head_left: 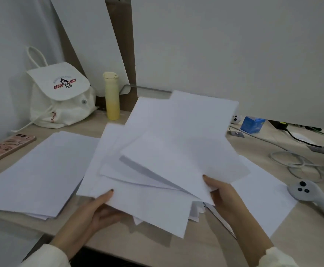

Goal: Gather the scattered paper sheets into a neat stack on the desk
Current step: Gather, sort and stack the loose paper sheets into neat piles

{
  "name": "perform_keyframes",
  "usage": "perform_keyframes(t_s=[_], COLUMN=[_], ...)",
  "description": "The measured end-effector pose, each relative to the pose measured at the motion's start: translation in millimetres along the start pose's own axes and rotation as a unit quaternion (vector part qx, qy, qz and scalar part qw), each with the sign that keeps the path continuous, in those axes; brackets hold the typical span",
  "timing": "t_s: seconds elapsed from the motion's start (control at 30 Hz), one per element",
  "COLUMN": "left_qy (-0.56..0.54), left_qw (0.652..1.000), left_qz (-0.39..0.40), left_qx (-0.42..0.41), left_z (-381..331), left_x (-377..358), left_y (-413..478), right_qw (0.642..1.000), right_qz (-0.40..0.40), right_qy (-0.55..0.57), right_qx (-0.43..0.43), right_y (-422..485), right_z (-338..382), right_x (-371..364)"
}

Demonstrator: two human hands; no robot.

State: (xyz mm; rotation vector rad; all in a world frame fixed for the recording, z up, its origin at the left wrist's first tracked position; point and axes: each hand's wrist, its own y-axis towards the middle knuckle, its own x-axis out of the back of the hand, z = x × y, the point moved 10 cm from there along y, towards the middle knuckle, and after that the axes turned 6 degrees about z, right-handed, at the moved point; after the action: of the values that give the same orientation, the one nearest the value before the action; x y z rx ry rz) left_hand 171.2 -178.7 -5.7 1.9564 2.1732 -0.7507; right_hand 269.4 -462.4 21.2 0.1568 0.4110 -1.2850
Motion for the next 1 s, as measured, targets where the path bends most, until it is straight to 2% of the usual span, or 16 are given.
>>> perform_keyframes(t_s=[0.17,0.23,0.33,0.43,0.5,0.6,0.67,0.8,0.93,1.0], left_qy=[-0.020,0.027,0.098,0.082,0.111,0.141,0.148,0.105,0.067,0.035], left_qw=[0.997,0.995,0.993,0.996,0.994,0.989,0.988,0.992,0.992,0.994], left_qz=[-0.018,-0.012,-0.015,-0.008,-0.014,-0.025,-0.047,-0.066,-0.097,-0.098], left_qx=[-0.077,-0.094,-0.057,-0.029,0.008,0.047,0.018,-0.035,-0.046,-0.030], left_z=[-37,-50,-51,-38,-25,-17,-20,-21,-12,0], left_x=[13,12,6,6,17,26,33,45,45,37], left_y=[-3,1,5,3,3,10,14,19,15,13], right_qw=[0.998,0.998,0.996,0.991,0.985,0.977,0.973,0.962,0.965,0.955], right_qz=[-0.029,-0.026,-0.007,0.020,0.036,0.003,-0.028,-0.046,-0.068,-0.049], right_qy=[0.022,0.011,-0.032,-0.064,-0.110,-0.183,-0.209,-0.245,-0.212,-0.250], right_qx=[-0.059,-0.063,-0.078,-0.111,-0.124,-0.108,-0.094,-0.112,-0.140,-0.149], right_y=[-6,-9,-15,-18,-18,-13,-8,-7,-10,-10], right_z=[-15,-17,-23,-33,-35,-30,-26,-28,-36,-39], right_x=[34,39,35,21,11,13,14,11,23,18])
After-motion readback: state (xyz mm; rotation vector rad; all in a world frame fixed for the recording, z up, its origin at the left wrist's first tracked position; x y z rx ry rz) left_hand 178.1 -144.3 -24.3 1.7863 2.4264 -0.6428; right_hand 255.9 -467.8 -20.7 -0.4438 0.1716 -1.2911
